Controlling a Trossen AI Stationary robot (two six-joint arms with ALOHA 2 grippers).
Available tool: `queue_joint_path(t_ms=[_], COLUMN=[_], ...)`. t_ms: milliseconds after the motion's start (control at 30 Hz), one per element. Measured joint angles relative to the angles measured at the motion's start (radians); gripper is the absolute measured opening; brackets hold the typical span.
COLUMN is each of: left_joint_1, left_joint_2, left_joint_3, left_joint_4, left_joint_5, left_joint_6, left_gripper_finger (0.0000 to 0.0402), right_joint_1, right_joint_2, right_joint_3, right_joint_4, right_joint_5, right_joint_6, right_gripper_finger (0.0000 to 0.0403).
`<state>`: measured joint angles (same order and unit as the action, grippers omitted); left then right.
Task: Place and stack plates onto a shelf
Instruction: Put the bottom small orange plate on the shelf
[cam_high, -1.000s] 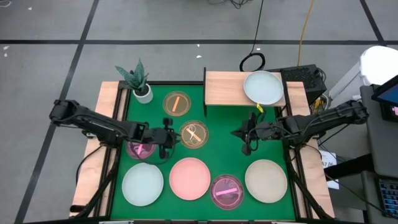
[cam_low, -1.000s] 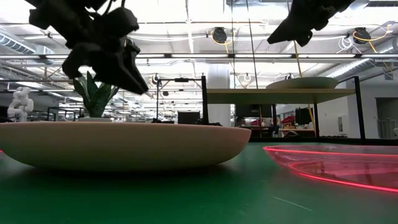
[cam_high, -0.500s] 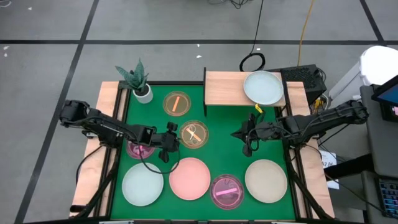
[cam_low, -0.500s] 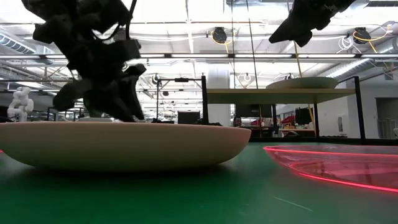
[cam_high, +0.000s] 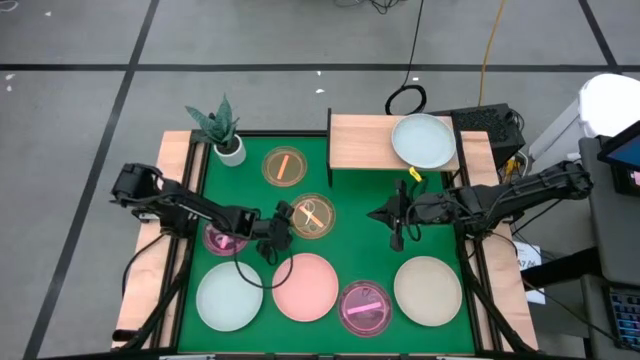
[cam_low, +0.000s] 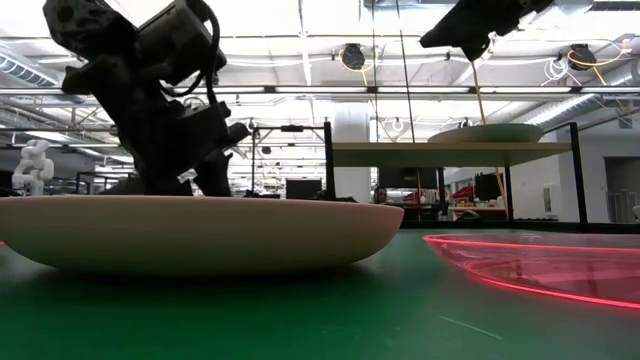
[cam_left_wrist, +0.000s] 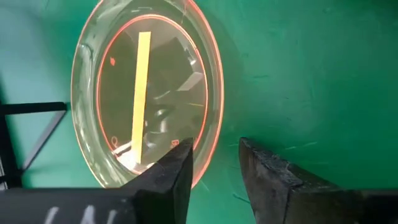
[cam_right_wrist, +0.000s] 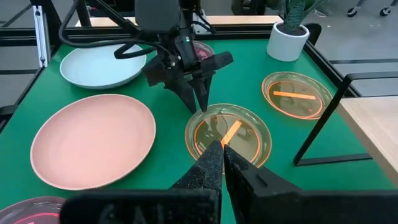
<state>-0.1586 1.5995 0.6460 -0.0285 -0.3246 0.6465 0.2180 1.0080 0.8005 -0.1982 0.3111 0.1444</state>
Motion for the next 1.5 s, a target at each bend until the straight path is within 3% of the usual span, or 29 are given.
queue_joint_path(t_ms=[267, 667, 1233, 1500], left_joint_1=[0.001, 0.008, 0.046, 0.046], left_joint_2=[0.018, 0.019, 0.036, 0.037], left_joint_3=[0.001, 0.0, 0.0, 0.0], left_joint_4=[0.031, 0.001, 0.032, 0.025], left_joint_5=[-0.06, -0.043, 0.004, 0.013], left_joint_6=[0.036, 0.159, 0.239, 0.216], left_gripper_finger=[0.0178, 0.0089, 0.0073, 0.0016], right_joint_1=[0.0, 0.0, 0.0, 0.0], right_joint_2=[0.0, 0.0, 0.0, 0.0], right_joint_3=[0.0, 0.0, 0.0, 0.0], right_joint_4=[0.0, 0.0, -0.001, -0.001], right_joint_5=[0.0, 0.0, 0.001, 0.0], right_joint_6=[0.0, 0.0, -0.008, -0.003], right_gripper_finger=[0.0, 0.0, 0.0, 0.0])
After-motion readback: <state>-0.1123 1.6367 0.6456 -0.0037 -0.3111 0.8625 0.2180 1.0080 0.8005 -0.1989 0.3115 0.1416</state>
